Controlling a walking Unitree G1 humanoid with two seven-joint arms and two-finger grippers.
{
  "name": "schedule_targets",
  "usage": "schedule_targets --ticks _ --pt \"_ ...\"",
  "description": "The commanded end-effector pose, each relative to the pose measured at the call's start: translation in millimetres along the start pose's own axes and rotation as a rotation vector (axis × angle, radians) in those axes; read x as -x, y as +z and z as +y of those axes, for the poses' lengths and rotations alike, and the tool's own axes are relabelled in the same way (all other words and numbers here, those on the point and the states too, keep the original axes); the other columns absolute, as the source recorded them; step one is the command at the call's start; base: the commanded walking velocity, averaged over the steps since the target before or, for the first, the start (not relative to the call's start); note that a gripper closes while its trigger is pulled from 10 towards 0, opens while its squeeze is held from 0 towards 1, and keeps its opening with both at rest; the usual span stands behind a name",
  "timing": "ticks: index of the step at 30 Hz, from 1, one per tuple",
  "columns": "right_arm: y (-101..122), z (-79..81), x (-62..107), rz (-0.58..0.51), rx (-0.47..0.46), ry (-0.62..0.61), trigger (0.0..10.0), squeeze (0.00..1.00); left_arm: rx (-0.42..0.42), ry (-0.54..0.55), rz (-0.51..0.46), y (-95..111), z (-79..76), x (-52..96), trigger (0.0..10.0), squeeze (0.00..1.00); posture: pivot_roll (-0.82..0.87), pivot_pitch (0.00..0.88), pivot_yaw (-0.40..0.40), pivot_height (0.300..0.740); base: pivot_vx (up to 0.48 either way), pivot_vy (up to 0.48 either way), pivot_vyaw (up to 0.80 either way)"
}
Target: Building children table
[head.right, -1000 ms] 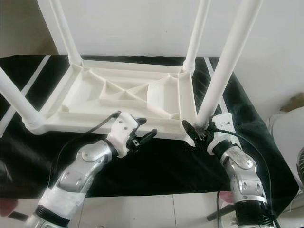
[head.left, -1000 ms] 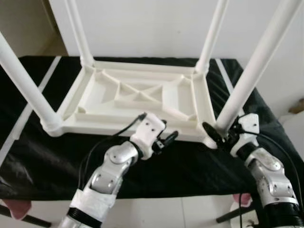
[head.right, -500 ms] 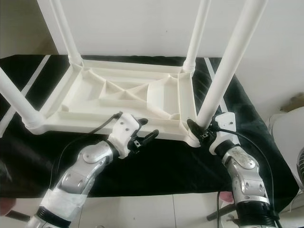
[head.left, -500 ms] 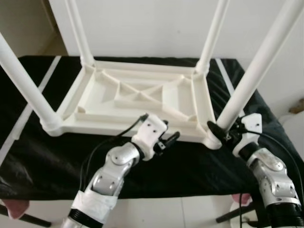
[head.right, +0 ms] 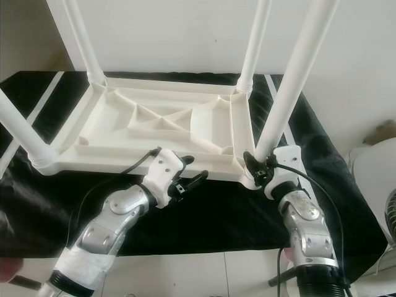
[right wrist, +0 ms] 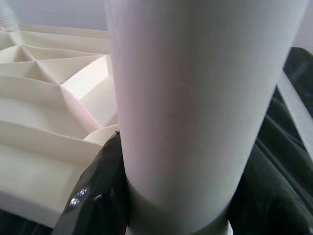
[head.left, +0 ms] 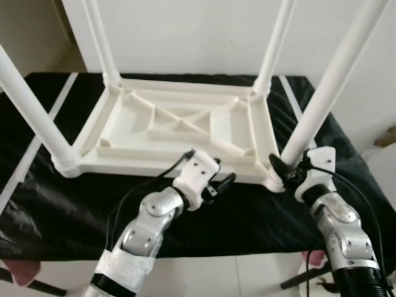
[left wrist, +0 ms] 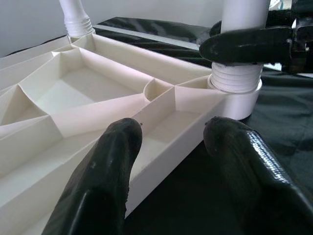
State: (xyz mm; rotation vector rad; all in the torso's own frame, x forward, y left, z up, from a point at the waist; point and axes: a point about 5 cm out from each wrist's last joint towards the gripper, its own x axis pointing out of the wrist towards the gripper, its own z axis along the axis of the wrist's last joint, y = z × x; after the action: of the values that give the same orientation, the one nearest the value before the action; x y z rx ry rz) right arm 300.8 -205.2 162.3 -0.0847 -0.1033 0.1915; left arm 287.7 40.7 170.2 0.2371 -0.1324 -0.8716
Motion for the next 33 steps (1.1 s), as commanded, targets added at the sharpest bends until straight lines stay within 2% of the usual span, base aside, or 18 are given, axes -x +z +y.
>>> schedule_targets --ticks 1,4,8,9,11,12,14,18,27,28,30,31,33 --pt "-9 -4.7 3.4 0.07 -0.003 -0.105 10.0 0.0 -0.008 0.028 0.028 -6 -2.3 1.9 10.0 0.0 -0.13 0.138 -0.02 0.74 0.0 0.0 0.0" --pt "-9 -3.6 4.8 0.08 -0.036 -0.195 10.0 0.0 -0.007 0.023 0.029 -6 -3.3 1.9 10.0 0.0 -0.13 0.138 -0.02 0.74 0.0 0.0 0.0" --pt "-16 9.7 9.7 0.095 -0.11 -0.35 10.0 0.0 -0.002 0.021 0.019 -3 -3.3 1.5 10.0 0.0 -0.13 0.137 -0.017 0.74 0.0 0.0 0.0" --pt "-16 9.7 9.7 0.095 -0.11 -0.35 10.0 0.0 -0.002 0.021 0.019 -3 -3.3 1.5 10.0 0.0 -0.13 0.137 -0.017 0.74 0.0 0.0 0.0" --pt "-20 26.0 12.0 0.095 -0.171 -0.456 10.0 0.0 0.002 0.023 0.015 -2 -3.1 1.3 10.0 0.0 -0.13 0.138 -0.015 0.74 0.0 0.0 0.0" --pt "-20 26.0 12.0 0.095 -0.171 -0.456 10.0 0.0 0.002 0.023 0.015 -2 -3.1 1.3 10.0 0.0 -0.13 0.138 -0.015 0.74 0.0 0.0 0.0" --pt "-21 36.8 12.6 0.095 -0.218 -0.536 10.0 0.0 0.006 0.018 0.007 0 -4.2 0.6 10.0 0.0 -0.12 0.137 -0.017 0.74 0.0 0.0 0.0" --pt "-20 49.3 9.1 0.098 -0.28 -0.555 10.0 0.0 0.009 0.018 -0.001 2 -4.3 0.3 10.0 0.0 -0.12 0.139 -0.014 0.74 0.0 0.0 0.0" --pt "-16 52.0 10.8 0.104 -0.272 -0.557 10.0 0.0 0.018 0.017 -0.005 2 -4.4 0.1 10.0 0.0 -0.12 0.137 -0.017 0.74 0.0 0.0 0.0" --pt "-15 52.5 10.9 0.096 -0.266 -0.558 10.0 0.69 0.02 0.018 -0.006 2 -4.4 0.1 10.0 0.0 -0.12 0.137 -0.018 0.74 0.0 0.0 0.0" --pt "-14 52.9 10.9 0.09 -0.262 -0.558 10.0 0.69 0.021 0.019 -0.006 2 -4.4 0.1 10.0 0.0 -0.12 0.137 -0.018 0.74 0.0 0.0 0.0" --pt "-13 53.1 10.9 0.082 -0.261 -0.553 10.0 1.0 0.022 0.019 -0.007 2 -4.9 0.0 10.0 0.0 -0.12 0.137 -0.02 0.74 0.0 0.0 0.0" --pt "-13 53.5 11.0 0.078 -0.258 -0.549 10.0 1.0 0.023 0.018 -0.008 2 -5.5 -0.2 10.0 0.0 -0.12 0.135 -0.022 0.74 0.0 0.0 0.0"
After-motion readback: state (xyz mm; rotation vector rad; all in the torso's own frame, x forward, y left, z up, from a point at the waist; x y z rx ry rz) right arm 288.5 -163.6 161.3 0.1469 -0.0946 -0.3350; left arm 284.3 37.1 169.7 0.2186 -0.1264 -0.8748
